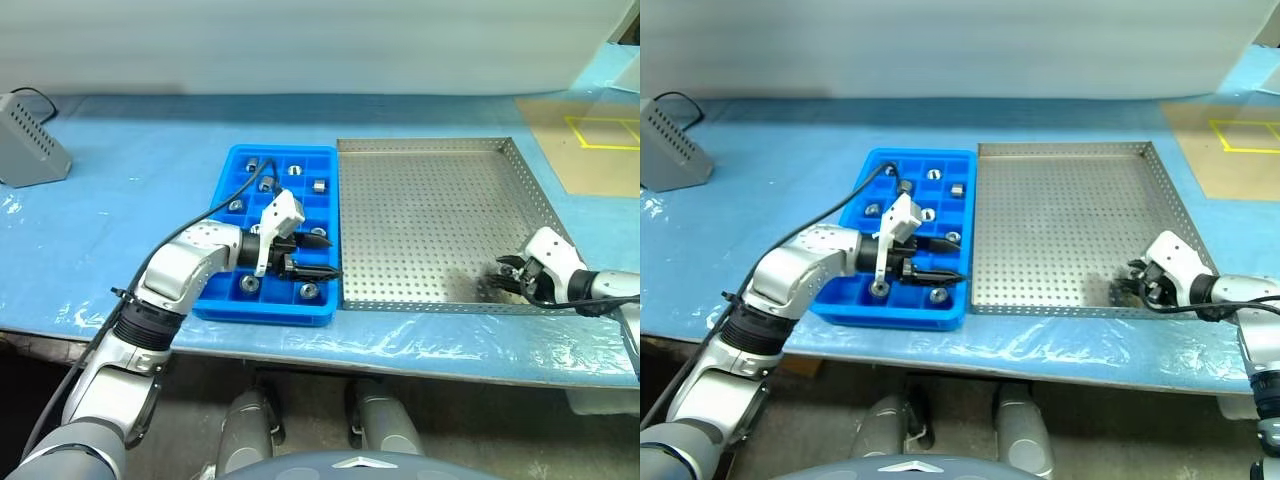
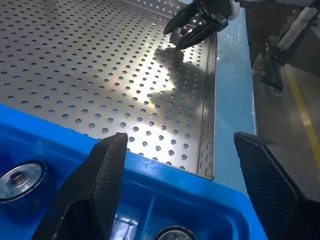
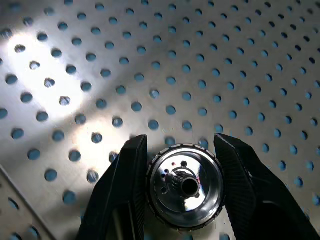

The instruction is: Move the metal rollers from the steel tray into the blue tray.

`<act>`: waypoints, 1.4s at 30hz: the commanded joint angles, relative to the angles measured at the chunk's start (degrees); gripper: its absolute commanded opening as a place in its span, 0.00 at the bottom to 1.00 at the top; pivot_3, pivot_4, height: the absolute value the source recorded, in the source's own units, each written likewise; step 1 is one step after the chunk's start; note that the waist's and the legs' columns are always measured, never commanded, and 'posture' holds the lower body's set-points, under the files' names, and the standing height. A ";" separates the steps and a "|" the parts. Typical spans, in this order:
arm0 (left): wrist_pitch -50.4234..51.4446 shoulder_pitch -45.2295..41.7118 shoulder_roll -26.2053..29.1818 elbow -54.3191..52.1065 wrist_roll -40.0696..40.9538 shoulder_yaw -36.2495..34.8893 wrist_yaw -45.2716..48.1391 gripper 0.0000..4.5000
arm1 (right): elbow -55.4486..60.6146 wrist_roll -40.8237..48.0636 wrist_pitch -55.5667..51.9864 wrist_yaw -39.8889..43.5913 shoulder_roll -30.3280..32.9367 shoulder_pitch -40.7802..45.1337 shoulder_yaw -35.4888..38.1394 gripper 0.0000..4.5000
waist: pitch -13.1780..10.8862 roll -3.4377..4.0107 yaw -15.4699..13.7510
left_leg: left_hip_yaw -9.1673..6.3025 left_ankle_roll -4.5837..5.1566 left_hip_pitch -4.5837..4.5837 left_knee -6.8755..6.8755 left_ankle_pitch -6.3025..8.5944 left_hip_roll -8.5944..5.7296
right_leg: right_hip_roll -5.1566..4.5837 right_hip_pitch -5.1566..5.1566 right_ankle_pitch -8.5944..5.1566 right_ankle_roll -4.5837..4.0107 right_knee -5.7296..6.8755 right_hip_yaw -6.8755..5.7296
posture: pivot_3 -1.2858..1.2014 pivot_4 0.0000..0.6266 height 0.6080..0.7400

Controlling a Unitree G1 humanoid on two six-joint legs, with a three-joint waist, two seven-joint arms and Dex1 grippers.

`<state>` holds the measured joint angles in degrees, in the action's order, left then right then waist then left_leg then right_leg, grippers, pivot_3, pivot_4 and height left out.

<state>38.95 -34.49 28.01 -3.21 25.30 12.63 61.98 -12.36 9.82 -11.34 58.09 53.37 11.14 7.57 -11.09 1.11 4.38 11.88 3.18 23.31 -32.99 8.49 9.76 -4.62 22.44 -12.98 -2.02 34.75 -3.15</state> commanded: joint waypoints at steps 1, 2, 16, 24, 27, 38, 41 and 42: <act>-1.66 -0.37 3.82 -0.68 1.85 -4.54 2.93 0.80 | 7.12 2.55 -2.28 1.00 -1.01 4.91 -0.86 0.37 | 0.00 0.00 0.24 | 0.00 0.00 0.00 0.00 0.00 0.00 | 0.01 0.01 0.00 0.00 0.00 0.00 | 0.36 0.24 1.00; -2.63 0.42 5.36 -0.67 1.74 -5.08 4.11 0.80 | 7.84 2.29 -2.41 1.43 -1.76 6.29 -2.20 0.37 | 0.00 -0.01 0.47 | 0.00 -0.01 -0.01 0.01 0.00 0.01 | 0.01 0.00 0.00 0.00 0.00 0.01 | 0.37 0.24 1.00; -2.46 9.54 15.87 -7.70 2.81 -18.68 -2.51 0.80 | 2.30 0.37 -0.03 6.95 -26.96 31.09 -22.27 0.37 | -0.01 -0.03 -3.23 | -0.03 -0.18 0.47 0.24 -0.11 0.10 | 0.01 0.68 0.30 -0.60 0.20 0.01 | 0.49 0.24 1.00; 2.44 21.94 18.22 -18.73 6.73 -27.01 -7.95 0.80 | -9.39 -1.80 6.69 11.03 -35.20 35.98 -26.60 0.37 | -0.05 -0.10 -7.75 | -0.02 -0.28 0.46 0.33 -0.15 0.06 | -0.02 0.66 0.28 -0.62 0.17 0.01 | 0.54 0.24 1.00; 3.02 24.87 17.77 -21.45 7.79 -27.68 -9.40 0.80 | -12.64 -2.46 8.37 11.70 -36.16 36.17 -26.76 0.37 | -0.05 -0.14 -8.66 | -0.02 -0.35 0.40 0.34 -0.18 0.06 | -0.02 0.61 0.29 -0.63 0.20 0.01 | 0.54 0.24 1.00; 3.83 24.02 16.70 -22.82 10.18 -24.79 -11.92 0.80 | -18.08 -4.57 11.99 11.86 -35.48 35.08 -25.82 0.44 | -0.04 -0.18 -8.80 | -0.04 -0.66 0.19 0.65 -0.38 0.09 | 0.03 0.64 0.30 -0.65 0.29 0.04 | 0.53 0.24 1.00; 3.63 22.50 16.81 -21.78 10.26 -23.54 -11.57 0.80 | -16.22 -3.78 9.29 10.71 -35.85 34.06 -24.94 0.64 | -0.04 -0.19 -8.71 | -0.04 -0.67 0.20 0.70 -0.39 0.10 | 0.06 0.66 0.28 -0.69 0.26 0.04 | 0.53 0.24 1.00; 3.54 21.96 16.77 -21.47 10.27 -23.09 -11.47 0.80 | -15.49 -3.46 8.38 10.38 -35.91 33.94 -24.50 0.71 | -0.04 -0.19 -8.60 | -0.04 -0.67 0.21 0.70 -0.39 0.09 | 0.06 0.66 0.28 -0.70 0.25 0.04 | 0.52 0.24 1.00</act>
<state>43.01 -11.58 44.59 -24.57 34.76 -10.44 50.05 -30.49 4.83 -1.96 68.93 17.64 45.26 -18.58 -11.13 0.92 -4.22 11.84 2.52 23.53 -32.29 8.10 9.86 -4.56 23.11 -12.70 -2.72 35.00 -3.11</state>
